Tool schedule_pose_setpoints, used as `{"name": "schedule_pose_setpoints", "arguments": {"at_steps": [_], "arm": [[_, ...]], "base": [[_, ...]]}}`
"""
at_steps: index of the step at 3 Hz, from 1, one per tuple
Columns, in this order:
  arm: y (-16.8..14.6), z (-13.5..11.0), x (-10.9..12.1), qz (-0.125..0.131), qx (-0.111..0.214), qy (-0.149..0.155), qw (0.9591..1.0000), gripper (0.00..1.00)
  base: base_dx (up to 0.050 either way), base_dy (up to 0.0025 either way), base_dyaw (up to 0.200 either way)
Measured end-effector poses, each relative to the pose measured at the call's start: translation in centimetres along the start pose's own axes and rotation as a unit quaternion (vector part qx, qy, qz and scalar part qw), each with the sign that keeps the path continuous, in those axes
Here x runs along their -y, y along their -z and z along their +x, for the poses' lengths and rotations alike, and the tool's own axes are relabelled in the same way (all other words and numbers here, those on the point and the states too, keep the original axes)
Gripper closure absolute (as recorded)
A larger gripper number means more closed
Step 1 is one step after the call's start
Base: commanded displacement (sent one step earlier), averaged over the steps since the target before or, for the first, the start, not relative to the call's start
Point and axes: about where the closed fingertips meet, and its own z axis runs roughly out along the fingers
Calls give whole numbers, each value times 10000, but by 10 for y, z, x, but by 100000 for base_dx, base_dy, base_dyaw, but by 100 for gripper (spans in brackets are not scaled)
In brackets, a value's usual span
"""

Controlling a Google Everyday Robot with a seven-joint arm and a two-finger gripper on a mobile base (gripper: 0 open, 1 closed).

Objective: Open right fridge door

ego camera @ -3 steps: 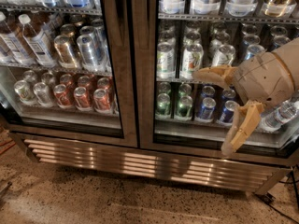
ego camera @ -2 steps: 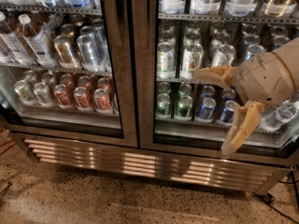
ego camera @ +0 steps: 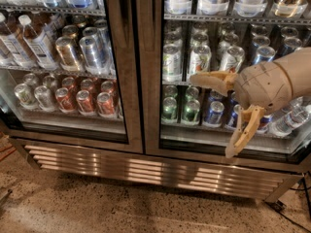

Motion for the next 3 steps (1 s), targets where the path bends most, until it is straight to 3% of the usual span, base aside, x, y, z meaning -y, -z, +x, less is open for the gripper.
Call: {"name": "schedule_pose_setpoints", "arguments": {"at_steps": [1, 2, 3], "arm": [[0, -1, 0, 8, -9, 12, 10000, 0], [3, -1, 3, 319, 39, -81, 9995, 0], [6, -1, 4, 792, 210, -140, 9965, 0]], "base": [[0, 0, 0], [0, 0, 0], [0, 0, 0]]}}
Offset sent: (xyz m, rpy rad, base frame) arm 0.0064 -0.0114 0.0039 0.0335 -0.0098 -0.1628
